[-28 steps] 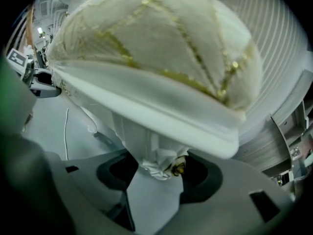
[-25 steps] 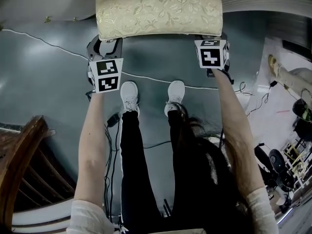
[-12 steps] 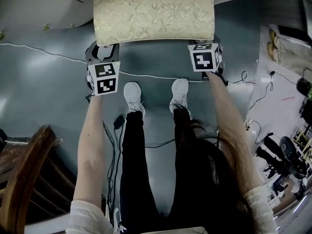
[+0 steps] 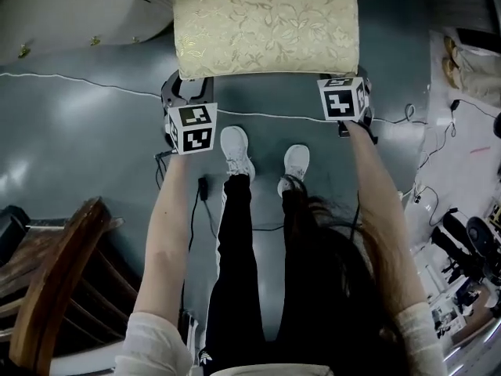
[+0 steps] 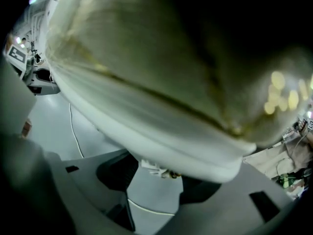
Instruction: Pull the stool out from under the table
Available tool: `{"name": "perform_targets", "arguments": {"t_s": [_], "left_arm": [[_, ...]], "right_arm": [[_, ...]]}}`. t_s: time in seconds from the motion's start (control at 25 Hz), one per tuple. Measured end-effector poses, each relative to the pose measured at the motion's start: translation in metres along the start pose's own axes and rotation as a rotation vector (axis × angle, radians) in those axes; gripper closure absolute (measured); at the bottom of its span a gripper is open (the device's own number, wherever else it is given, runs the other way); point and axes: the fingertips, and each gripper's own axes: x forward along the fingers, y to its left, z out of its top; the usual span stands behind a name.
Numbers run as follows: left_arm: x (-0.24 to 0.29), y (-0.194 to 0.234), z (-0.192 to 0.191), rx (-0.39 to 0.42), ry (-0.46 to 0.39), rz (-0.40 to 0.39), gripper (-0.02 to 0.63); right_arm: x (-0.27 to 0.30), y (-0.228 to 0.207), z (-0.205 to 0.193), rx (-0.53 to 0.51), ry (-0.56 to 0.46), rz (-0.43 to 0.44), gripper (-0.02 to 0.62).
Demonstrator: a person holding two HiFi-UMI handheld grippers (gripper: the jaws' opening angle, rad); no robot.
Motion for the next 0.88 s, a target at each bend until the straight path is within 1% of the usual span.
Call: {"name": "perform_targets", "arguments": {"t_s": [0.08,0.12,0.16,0.28,0.4,0.52,0.6,0.72,0.88], "left_arm": [[0.007,0.026,-0.003,-0.003,0.000,-0.016,0.347],[0.006,0.029,-0.005,-0.002,0.006,-0.018,0.347],[0.003,0.023,-0.006,-0.002,0.016,-0.017,0.347],[-0.004,-0.014,-0.005,-0.014,0.050,-0.007,0.348],[0.003,-0.035,-0.001,-0.018,0.051,-0.002,0.350],[0.008,-0.038,-0.001,-0.011,0.040,-0.006,0.353],[0.007,-0.039,-0.002,-0.023,0.045,0.001,0.353],[0.002,-0.040,-0.004,-0.040,0.070,0.015,0.353],[-0.002,-0.042,-0.003,-0.039,0.107,0.023,0.353]], "right_arm": [[0.001,0.017,0.017,0.007,0.007,-0.019,0.327],[0.000,0.021,0.017,0.009,0.010,-0.021,0.327],[-0.002,0.020,0.011,0.012,0.014,-0.018,0.327],[-0.008,-0.002,-0.021,0.015,0.033,-0.001,0.327],[-0.004,-0.019,-0.035,0.016,0.031,-0.006,0.327],[-0.001,-0.024,-0.036,0.016,0.017,-0.021,0.327],[-0.001,-0.025,-0.034,0.007,0.015,-0.019,0.327],[-0.002,-0.024,-0.034,-0.003,0.024,-0.004,0.327],[-0.004,-0.025,-0.035,-0.016,0.044,0.016,0.327]]}}
